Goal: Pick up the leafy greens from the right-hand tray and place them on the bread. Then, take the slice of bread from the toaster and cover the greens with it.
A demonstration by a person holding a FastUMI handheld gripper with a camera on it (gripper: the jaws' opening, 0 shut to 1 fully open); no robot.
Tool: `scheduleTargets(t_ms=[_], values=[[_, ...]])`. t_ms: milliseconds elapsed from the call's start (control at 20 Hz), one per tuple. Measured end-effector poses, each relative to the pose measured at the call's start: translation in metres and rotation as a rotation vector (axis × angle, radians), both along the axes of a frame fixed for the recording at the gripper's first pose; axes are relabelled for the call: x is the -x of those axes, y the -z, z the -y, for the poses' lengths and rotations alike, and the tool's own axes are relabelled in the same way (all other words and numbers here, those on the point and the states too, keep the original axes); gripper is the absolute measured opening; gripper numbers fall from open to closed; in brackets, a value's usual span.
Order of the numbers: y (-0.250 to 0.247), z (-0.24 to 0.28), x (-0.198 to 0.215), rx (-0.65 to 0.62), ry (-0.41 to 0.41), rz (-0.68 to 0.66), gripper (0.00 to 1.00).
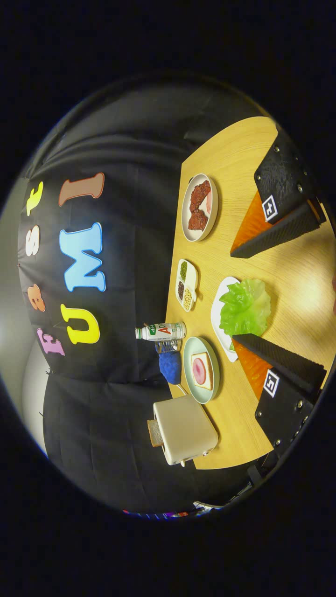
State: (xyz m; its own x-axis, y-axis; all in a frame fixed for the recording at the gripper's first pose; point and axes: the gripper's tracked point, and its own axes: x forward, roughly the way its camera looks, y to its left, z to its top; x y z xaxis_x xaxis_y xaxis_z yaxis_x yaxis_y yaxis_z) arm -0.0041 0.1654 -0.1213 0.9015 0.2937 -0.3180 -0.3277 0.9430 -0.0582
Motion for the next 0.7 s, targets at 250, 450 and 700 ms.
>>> scheduleTargets(t_ms=[250,450,700], values=[[0.021,-0.005,-0.004,0.042,-0.007,-0.067,0.99],[0.042,-0.010,-0.011,0.103,-0.023,-0.164,0.99],[0.066,-0.018,-0.014,0.183,-0.046,-0.254,0.69]])
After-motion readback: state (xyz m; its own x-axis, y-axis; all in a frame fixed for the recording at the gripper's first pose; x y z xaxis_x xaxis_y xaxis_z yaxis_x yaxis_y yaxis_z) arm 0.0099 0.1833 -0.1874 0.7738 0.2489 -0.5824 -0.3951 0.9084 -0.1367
